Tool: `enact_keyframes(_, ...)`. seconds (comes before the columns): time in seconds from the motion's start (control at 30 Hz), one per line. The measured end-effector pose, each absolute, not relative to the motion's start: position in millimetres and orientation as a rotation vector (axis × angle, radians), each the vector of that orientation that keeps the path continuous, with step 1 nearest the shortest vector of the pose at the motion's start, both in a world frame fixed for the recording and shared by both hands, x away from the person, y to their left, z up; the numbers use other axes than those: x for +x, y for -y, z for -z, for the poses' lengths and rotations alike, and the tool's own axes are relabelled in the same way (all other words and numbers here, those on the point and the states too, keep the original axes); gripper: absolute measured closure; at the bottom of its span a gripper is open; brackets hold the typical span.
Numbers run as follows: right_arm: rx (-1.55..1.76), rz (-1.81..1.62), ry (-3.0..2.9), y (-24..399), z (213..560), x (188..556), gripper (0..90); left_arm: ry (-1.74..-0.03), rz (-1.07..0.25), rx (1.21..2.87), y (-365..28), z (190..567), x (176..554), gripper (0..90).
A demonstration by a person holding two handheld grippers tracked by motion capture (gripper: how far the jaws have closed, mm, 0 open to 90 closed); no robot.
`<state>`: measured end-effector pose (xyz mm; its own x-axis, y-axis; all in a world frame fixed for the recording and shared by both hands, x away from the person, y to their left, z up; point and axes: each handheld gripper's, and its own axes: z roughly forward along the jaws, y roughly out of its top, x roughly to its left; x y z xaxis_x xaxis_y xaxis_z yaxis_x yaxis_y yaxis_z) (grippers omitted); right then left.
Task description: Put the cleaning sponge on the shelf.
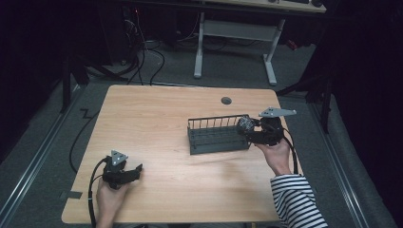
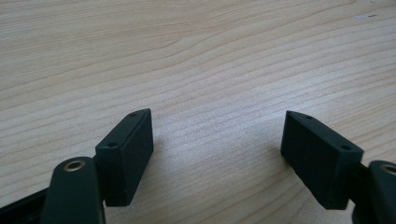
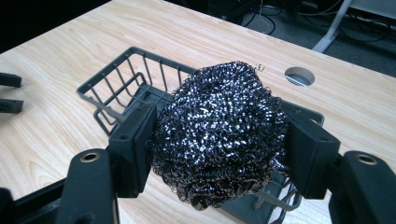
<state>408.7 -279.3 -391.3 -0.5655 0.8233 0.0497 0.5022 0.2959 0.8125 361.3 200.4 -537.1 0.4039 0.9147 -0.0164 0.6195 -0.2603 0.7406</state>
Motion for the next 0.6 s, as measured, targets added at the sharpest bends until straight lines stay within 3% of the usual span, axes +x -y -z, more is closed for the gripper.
enact_keyframes(0.6,1.302,-1.040,-2.218,269,418,445,34.0,-1.304,-0.558,1.986,-200,537,361,26.1)
